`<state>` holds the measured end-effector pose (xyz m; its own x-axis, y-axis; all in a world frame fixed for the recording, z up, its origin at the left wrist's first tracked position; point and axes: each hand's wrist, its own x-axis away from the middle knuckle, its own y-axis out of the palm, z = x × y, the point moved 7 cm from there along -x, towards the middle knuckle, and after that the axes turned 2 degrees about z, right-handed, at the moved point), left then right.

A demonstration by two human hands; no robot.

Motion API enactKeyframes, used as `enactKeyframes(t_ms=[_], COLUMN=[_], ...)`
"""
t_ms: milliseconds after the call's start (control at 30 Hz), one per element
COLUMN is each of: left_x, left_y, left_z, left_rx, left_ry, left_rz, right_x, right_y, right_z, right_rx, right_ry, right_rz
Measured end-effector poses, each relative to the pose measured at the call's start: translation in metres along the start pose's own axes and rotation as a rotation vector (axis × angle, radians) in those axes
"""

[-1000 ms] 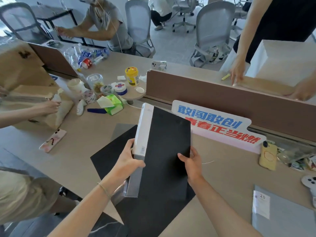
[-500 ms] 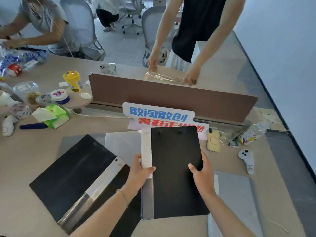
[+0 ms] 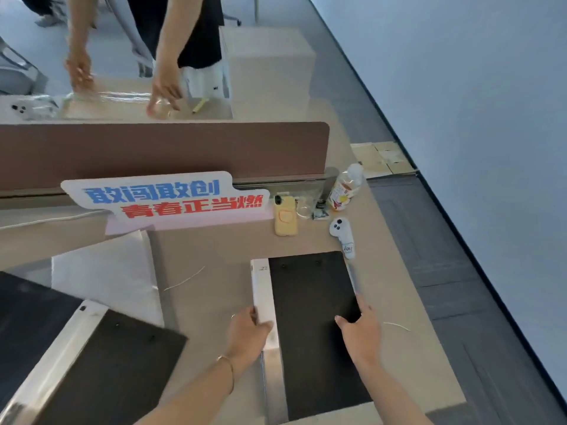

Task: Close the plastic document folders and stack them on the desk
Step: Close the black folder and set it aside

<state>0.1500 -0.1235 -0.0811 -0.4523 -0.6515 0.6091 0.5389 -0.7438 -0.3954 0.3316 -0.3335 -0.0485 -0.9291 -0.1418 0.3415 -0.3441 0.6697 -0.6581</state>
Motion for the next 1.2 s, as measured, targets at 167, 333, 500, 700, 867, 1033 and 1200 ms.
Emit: enactKeyframes(t_ms=[167, 333, 500, 700, 867, 1033, 1200], left_x=[-0.005, -0.006, -0.009, -0.006, -0.001, 0.017, 0.021], left_y=[0.035, 0.059, 0.077, 0.083, 0.069, 0.017, -0.053], left_z=[0.000, 0.005, 0.005, 0.003, 0.012, 0.042, 0.036], left_rx=[-0.185, -0.284, -0.276, -0.232, -0.206, -0.387, -0.502], left_ry=[0.045, 0.062, 0.069, 0.064, 0.177, 0.362, 0.388], left_rz=[0.065, 0.104, 0.098, 0.115, 0.101, 0.218, 0.401], right_x=[-0.018, -0.028, -0.035, -0.039, -0.034, -0.004, 0.050], right_y=[0.001, 0.001, 0.004, 0.004, 0.006, 0.030, 0.075], right_z=[0.046, 0.062, 0.067, 0.066, 0.042, -0.035, -0.103], right_rx=[0.046, 0.070, 0.196, 0.215, 0.342, 0.343, 0.236], right_ry=[0.064, 0.048, -0.011, -0.048, -0.186, -0.488, -0.723], right_rz=[-0.002, 0.006, 0.024, 0.009, 0.032, 0.003, -0.124])
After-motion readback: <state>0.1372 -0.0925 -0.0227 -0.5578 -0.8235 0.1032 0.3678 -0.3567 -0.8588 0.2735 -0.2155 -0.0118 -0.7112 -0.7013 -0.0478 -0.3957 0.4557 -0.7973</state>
